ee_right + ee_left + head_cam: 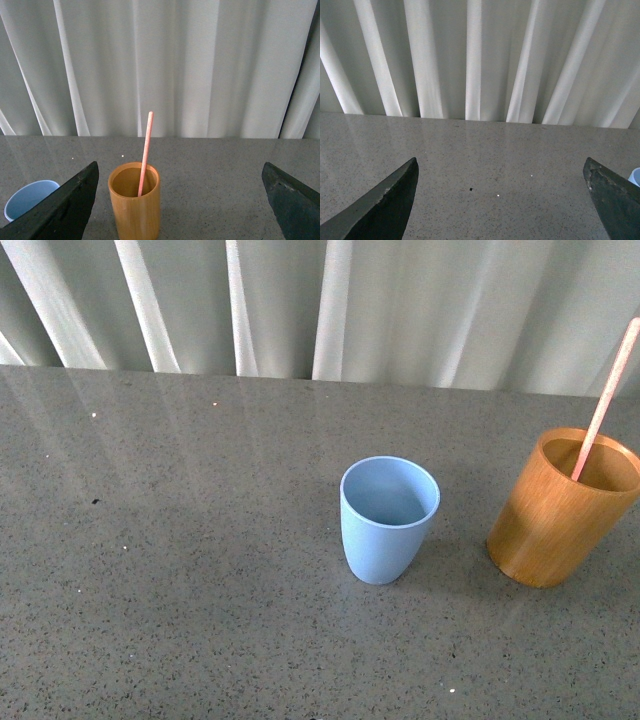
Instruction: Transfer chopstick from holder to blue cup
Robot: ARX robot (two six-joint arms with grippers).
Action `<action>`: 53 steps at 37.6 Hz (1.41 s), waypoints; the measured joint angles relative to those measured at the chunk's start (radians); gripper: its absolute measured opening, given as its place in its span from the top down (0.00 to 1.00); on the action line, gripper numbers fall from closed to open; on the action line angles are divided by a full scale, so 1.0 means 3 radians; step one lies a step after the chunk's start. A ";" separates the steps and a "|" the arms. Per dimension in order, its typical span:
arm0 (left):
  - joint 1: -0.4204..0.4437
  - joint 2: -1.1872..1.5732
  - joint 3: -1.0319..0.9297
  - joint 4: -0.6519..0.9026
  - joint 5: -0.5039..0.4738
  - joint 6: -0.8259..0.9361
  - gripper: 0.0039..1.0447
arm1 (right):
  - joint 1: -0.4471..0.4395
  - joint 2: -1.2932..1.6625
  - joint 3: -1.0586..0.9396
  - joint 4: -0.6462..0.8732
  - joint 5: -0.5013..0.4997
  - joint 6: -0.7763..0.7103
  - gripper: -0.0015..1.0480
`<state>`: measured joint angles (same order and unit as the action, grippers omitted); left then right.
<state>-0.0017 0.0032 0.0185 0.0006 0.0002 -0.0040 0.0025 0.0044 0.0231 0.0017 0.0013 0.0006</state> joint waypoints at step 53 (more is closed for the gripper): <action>0.0000 -0.0001 0.0000 0.0000 0.0000 -0.0001 0.06 | -0.0448 0.4738 0.0970 0.2649 -0.0994 -0.0167 0.10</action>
<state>-0.0017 0.0029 0.0185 0.0006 0.0002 -0.0044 -0.1318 1.4258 0.3141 0.7963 -0.2970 -0.0494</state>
